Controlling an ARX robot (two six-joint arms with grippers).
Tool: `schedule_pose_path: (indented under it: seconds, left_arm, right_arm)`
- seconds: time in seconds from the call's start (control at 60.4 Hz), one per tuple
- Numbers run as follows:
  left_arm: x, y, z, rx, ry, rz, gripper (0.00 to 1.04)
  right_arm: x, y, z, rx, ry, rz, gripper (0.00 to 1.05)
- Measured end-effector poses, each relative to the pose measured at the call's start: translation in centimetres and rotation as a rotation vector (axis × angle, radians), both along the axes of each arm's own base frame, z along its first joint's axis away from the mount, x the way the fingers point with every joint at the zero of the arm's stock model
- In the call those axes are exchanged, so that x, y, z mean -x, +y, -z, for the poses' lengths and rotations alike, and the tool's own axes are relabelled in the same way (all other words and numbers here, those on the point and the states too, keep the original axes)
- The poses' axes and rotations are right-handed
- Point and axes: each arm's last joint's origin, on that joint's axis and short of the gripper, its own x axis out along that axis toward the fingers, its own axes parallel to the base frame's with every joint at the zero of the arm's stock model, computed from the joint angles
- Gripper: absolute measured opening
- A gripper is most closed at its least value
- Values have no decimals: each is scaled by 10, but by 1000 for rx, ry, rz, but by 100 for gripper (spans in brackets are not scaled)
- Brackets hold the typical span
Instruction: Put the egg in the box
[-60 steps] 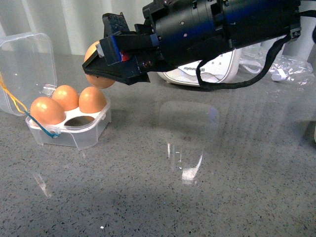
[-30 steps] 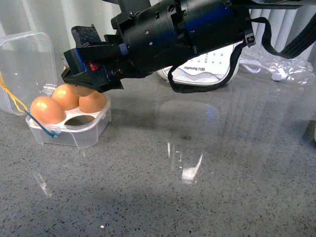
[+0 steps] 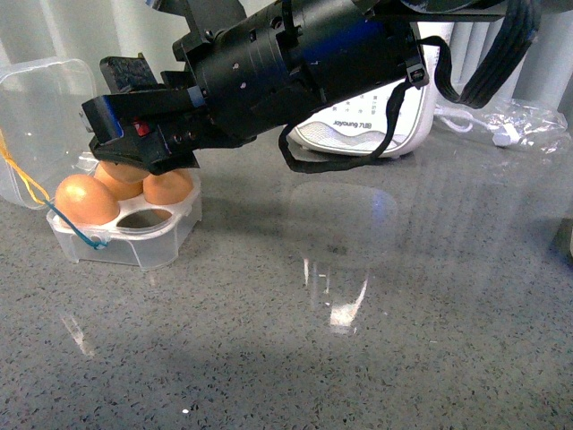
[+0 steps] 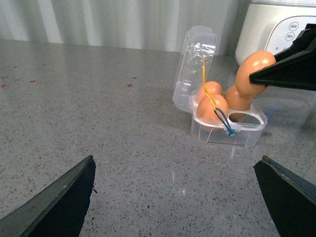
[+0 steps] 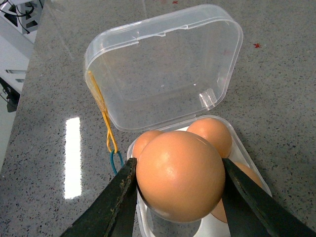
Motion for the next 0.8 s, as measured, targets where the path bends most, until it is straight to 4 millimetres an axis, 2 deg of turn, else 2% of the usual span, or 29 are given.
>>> schedule_pose_path:
  seconds: [0.58,0.696,0.746,0.795]
  left_arm:
    - [0,0,0,0,0,0,98]
    - [0,0,0,0,0,0,98]
    - [0,0,0,0,0,0,98]
    - [0,0,0,0,0,0,98]
  right_arm:
    - [2,1,10,58,15,-9,42]
    - [2,1,10,65,7,-3,58]
    - [1,1,10,66,3,-3,55]
    - [1,0,10,67,2,-3,60]
